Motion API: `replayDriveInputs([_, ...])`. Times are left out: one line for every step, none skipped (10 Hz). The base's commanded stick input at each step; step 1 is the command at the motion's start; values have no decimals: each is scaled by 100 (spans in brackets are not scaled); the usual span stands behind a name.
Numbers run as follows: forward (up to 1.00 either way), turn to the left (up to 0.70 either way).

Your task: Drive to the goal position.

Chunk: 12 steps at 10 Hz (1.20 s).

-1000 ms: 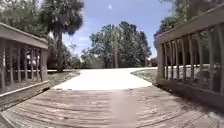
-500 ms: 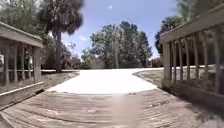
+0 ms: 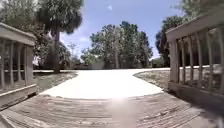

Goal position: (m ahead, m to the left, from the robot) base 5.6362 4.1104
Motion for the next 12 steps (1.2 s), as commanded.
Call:
replayDriveInputs([50,0])
replayDriveInputs([50,0])
replayDriveInputs([50,0])
replayDriveInputs([50,0])
replayDriveInputs([50,19])
replayDriveInputs([50,41])
replayDriveInputs([50,19])
replayDriveInputs([50,0])
replayDriveInputs([50,0])
replayDriveInputs([50,0])
replayDriveInputs([50,0])
replayDriveInputs([50,0])
